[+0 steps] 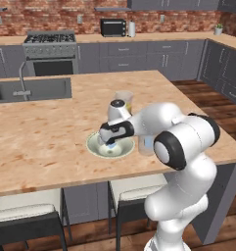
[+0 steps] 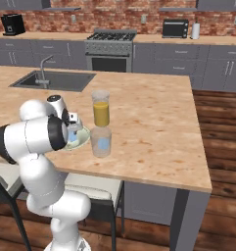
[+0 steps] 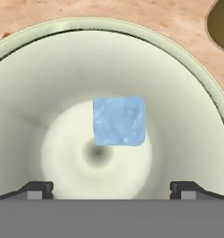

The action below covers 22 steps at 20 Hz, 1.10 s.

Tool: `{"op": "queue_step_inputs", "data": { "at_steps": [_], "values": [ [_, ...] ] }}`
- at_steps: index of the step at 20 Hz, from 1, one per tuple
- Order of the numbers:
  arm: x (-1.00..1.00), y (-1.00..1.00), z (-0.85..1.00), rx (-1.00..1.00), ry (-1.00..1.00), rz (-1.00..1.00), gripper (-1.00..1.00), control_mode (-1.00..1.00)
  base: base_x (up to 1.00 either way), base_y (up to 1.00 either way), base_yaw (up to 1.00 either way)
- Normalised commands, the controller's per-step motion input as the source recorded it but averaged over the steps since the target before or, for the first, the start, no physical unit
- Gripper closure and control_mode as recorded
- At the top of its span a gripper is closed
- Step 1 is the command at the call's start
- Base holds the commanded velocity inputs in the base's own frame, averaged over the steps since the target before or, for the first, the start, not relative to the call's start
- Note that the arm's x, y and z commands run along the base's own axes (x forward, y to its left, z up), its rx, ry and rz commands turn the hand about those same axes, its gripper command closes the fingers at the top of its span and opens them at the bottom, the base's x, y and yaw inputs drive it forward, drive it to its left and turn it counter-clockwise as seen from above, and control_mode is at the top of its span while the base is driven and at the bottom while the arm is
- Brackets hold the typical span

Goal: There are two ice cubes in the ice bowl. Place both ice cubes in the glass cup.

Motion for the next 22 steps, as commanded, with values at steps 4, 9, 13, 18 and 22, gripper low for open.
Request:
{"op": "queue_step_inputs", "data": {
  "at_steps": [4,9,13,18,22],
  "values": [
    [0.25,0.06,-0.20,-0.03,0.00,0.04,-1.00,-1.00,0.00,0.00,0.00],
    [0.24,0.00,-0.20,-0.06,0.00,0.00,-1.00,-1.00,0.00,0.00,0.00],
    [0.17,0.00,-0.20,-0.07,0.00,0.00,-1.00,-1.00,0.00,0.00,0.00],
    [0.12,0.00,-0.17,-0.05,-0.01,0.00,-1.00,-1.00,0.00,0.00,0.00],
    [0.16,0.00,-0.15,-0.07,-0.03,0.00,-1.00,-1.00,0.00,0.00,0.00]
  ]
}}
